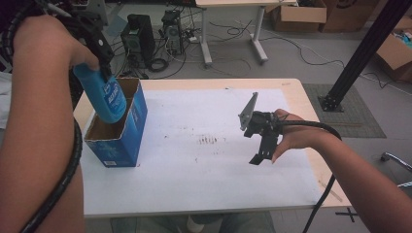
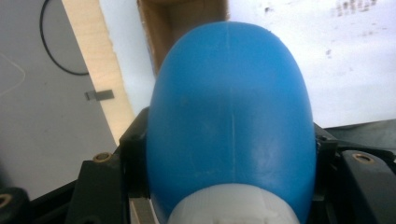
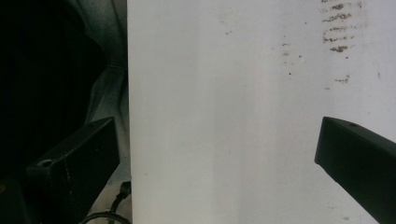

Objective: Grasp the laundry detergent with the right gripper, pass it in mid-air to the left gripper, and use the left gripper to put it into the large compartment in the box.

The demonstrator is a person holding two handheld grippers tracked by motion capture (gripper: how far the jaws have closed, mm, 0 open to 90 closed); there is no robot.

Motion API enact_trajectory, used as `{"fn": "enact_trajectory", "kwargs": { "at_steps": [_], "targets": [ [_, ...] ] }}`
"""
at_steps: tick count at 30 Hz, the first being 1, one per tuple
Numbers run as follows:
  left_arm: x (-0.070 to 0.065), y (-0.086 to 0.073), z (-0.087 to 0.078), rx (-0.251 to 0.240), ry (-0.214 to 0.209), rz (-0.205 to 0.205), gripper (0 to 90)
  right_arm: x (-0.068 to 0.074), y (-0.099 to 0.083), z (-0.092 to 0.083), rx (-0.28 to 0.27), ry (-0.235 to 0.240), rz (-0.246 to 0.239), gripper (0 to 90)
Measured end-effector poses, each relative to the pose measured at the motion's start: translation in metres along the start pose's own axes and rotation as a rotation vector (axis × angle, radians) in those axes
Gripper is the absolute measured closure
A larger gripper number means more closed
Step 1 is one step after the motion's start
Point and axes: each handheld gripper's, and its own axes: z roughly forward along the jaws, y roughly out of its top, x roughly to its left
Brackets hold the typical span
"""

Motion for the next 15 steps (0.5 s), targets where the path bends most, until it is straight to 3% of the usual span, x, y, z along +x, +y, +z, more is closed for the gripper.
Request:
{"fn": "enact_trajectory", "kwargs": {
  "at_steps": [5, 15],
  "targets": [
    [0.008, 0.007, 0.022, 0.004, 0.021, -0.018, 38.3, 0.000, -0.002, 0.001, -0.003, 0.003, 0.004, 0.1],
    [0.016, 0.014, 0.061, 0.010, 0.009, -0.027, 38.3, 0.001, -0.007, 0.002, -0.001, 0.002, 0.010, 0.2]
  ]
}}
